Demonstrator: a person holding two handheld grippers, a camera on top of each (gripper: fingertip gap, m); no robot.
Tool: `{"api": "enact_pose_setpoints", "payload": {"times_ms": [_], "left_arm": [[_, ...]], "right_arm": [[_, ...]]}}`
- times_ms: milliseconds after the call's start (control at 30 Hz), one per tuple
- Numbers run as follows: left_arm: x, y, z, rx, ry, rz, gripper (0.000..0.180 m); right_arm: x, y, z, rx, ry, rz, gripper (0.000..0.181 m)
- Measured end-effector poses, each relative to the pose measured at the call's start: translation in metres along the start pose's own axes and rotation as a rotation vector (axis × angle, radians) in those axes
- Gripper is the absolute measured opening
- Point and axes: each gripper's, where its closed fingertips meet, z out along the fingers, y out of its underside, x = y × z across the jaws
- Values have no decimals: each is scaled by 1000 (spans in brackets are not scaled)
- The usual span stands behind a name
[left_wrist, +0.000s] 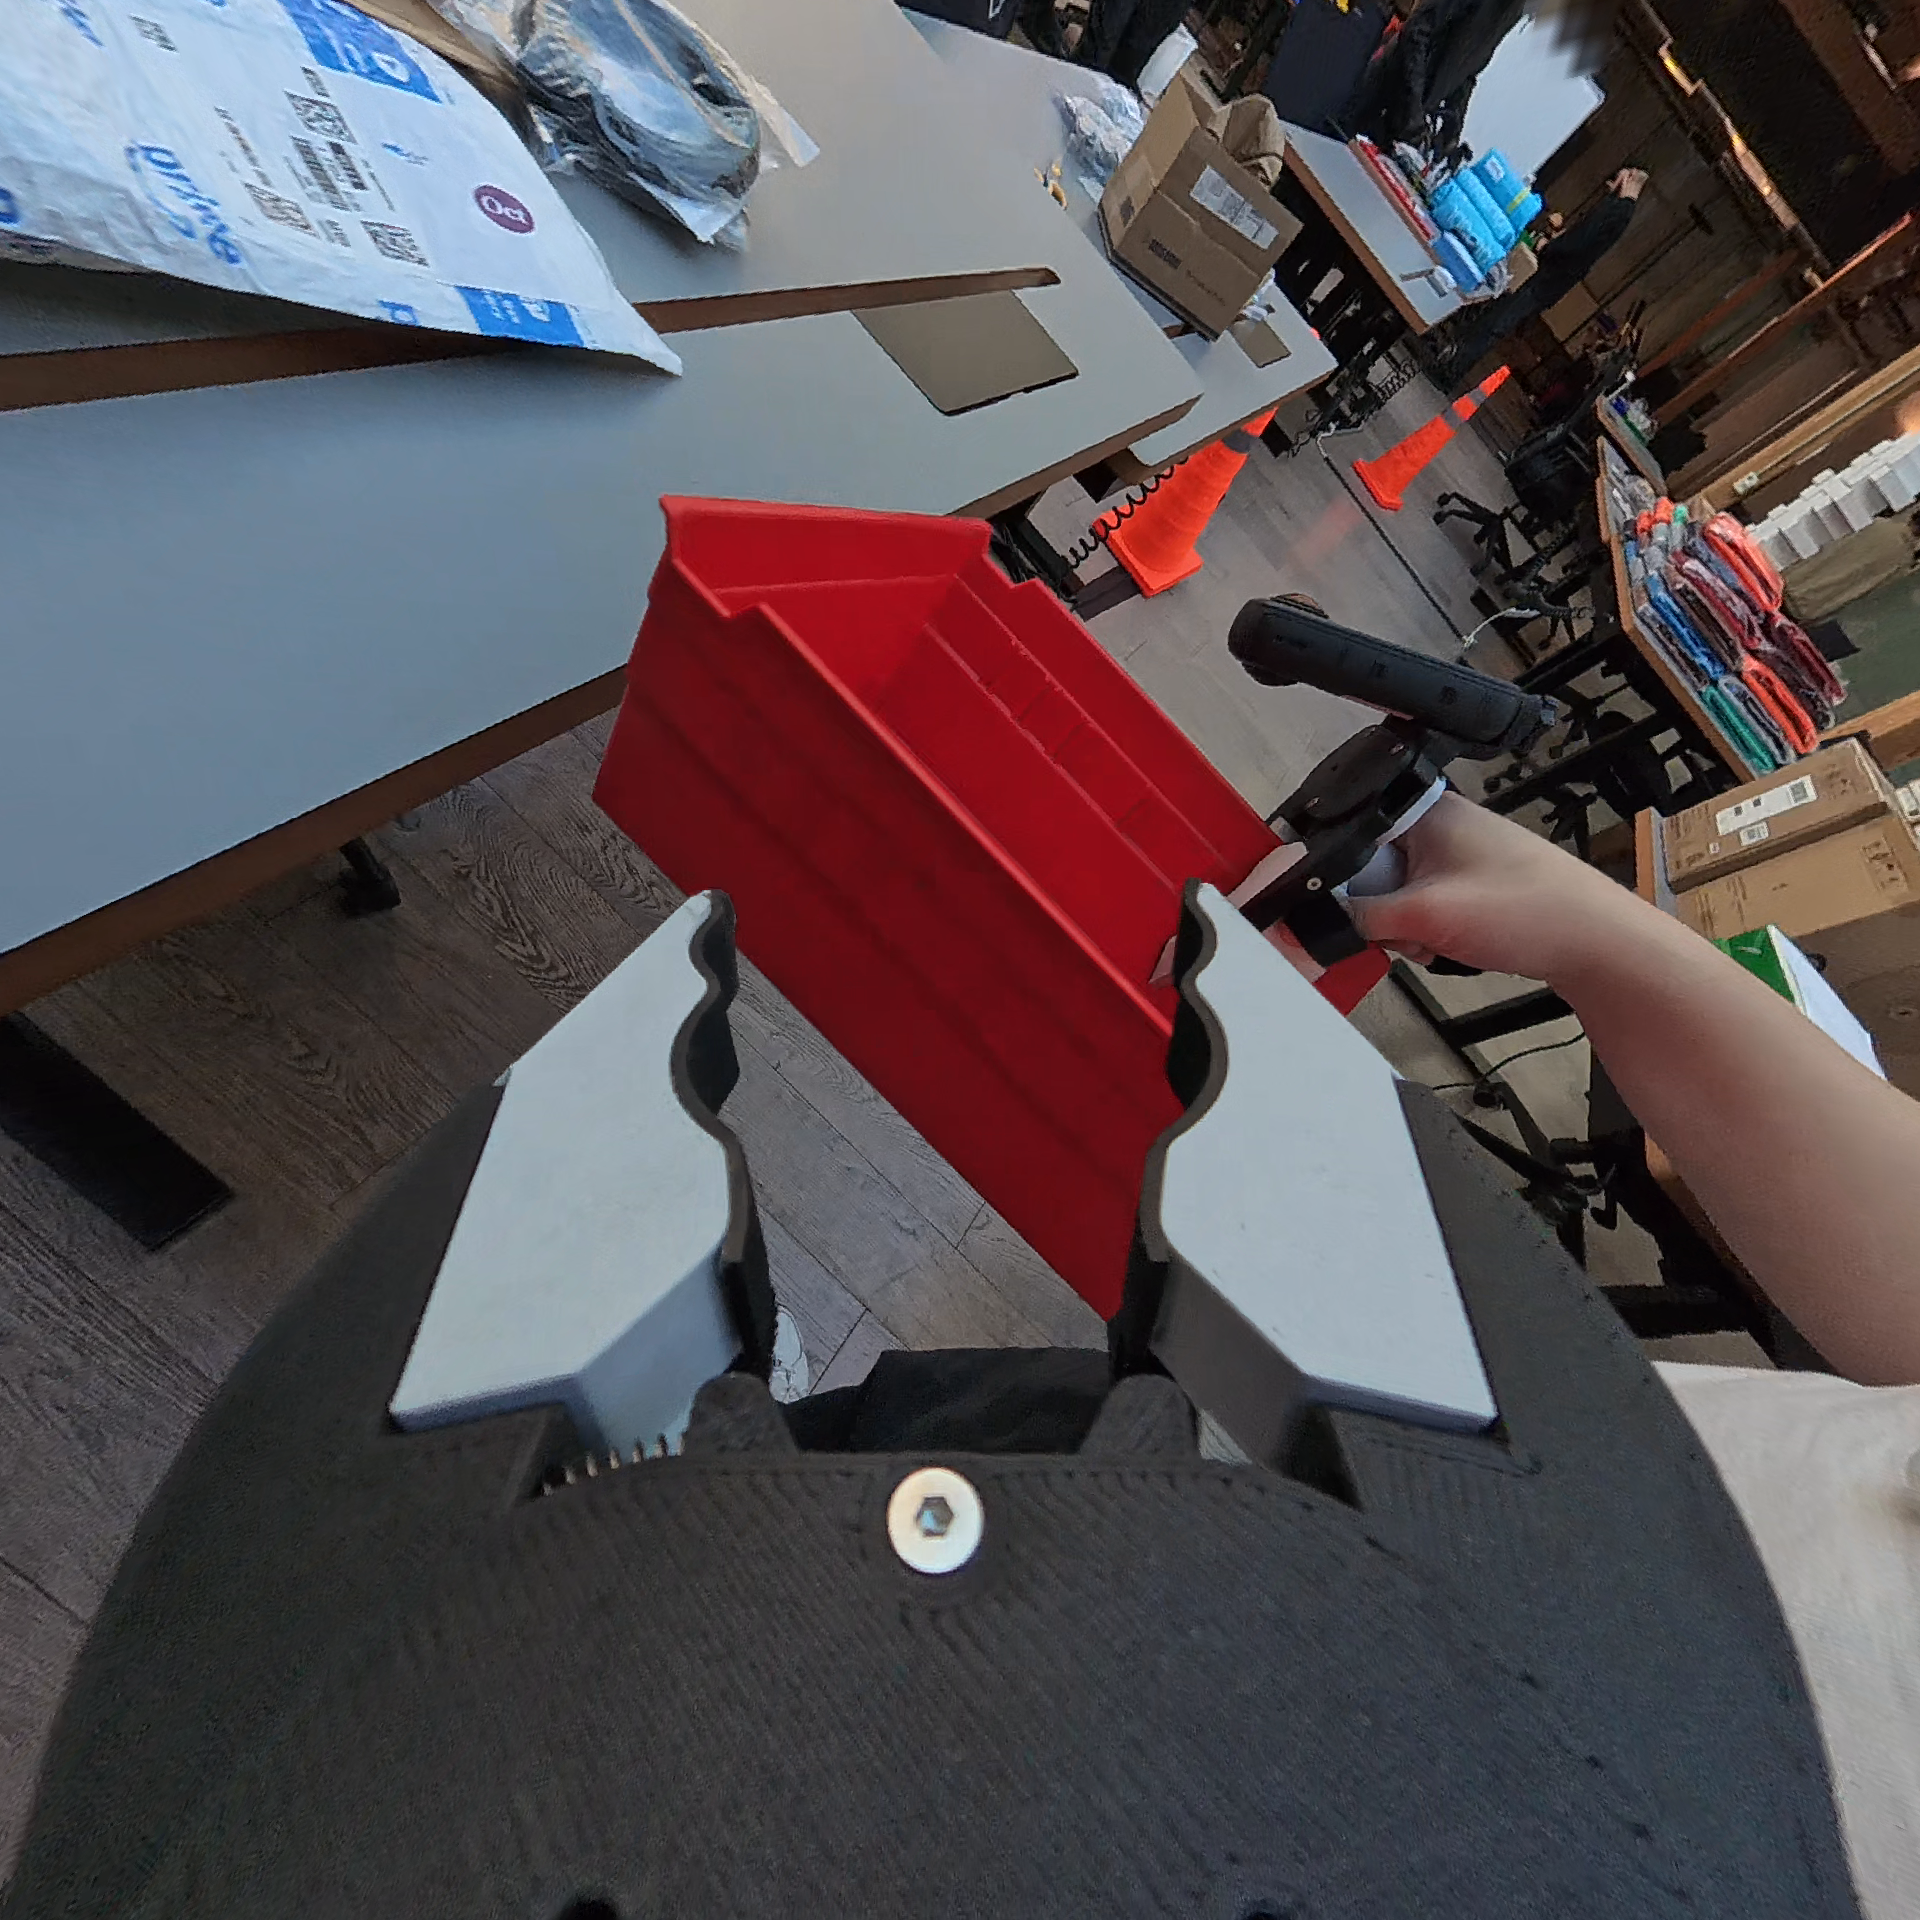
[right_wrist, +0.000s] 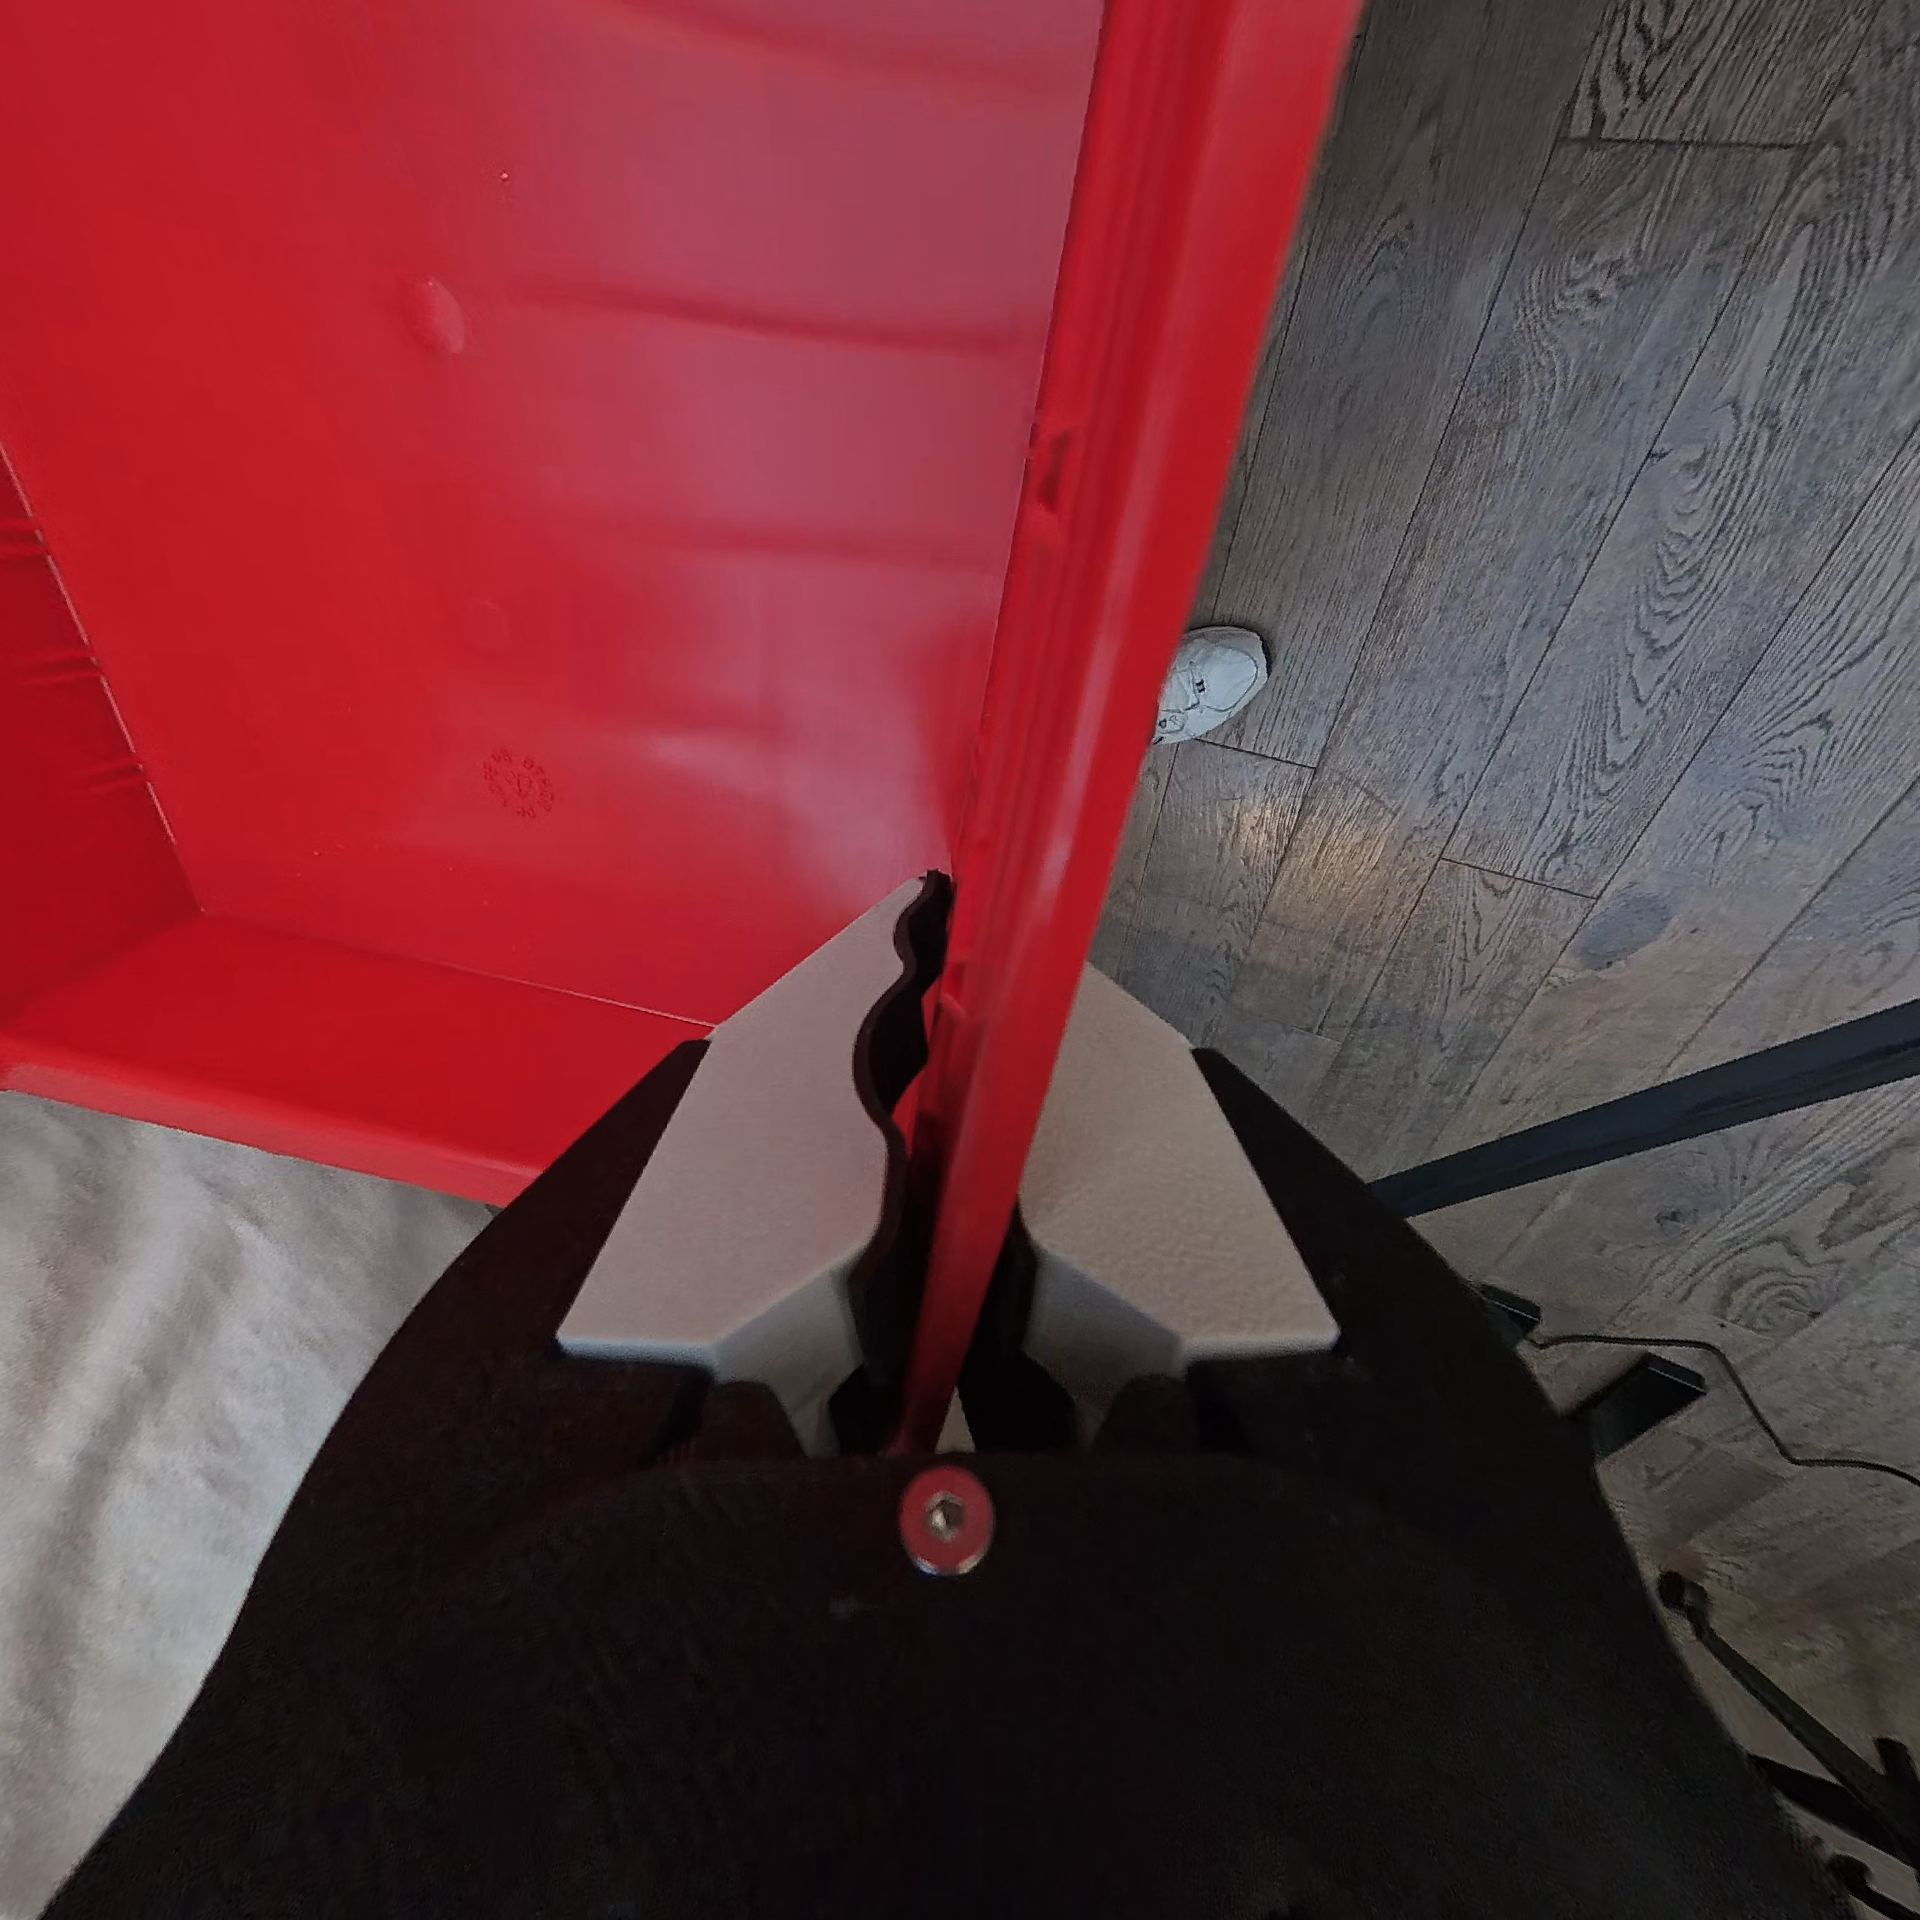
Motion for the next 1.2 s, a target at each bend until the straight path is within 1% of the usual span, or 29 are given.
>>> {"api": "enact_pose_setpoints", "payload": {"times_ms": [100,233,367,433,500,633,733,833,1033,1200], "left_arm": [[-29,2,-52,47,-17,-24,81],[-84,2,-137,101,-44,-16,76],[-149,6,-227,127,-93,-23,76],[-185,8,-269,151,-153,-26,75],[-210,10,-297,162,-187,-90,79],[-257,19,-354,222,-241,-185,79],[-296,28,-370,204,-263,-263,85],[-315,15,-368,214,-225,-332,85],[-362,-35,-344,156,-215,-269,89],[-389,-83,-316,151,-193,-259,91]], "right_arm": [[-49,-22,11,-24,59,-71,1],[-128,-65,31,-5,101,-151,1],[-220,-108,69,-28,39,-167,1],[-262,-134,91,-45,-2,-201,1],[-296,-162,110,-60,-8,-242,1],[-354,-209,149,-68,-16,-303,1],[-382,-233,168,-94,-39,-331,1],[-396,-255,171,-88,-20,-355,1],[-394,-301,163,-48,-5,-350,1],[-376,-335,145,-9,40,-321,1]]}}
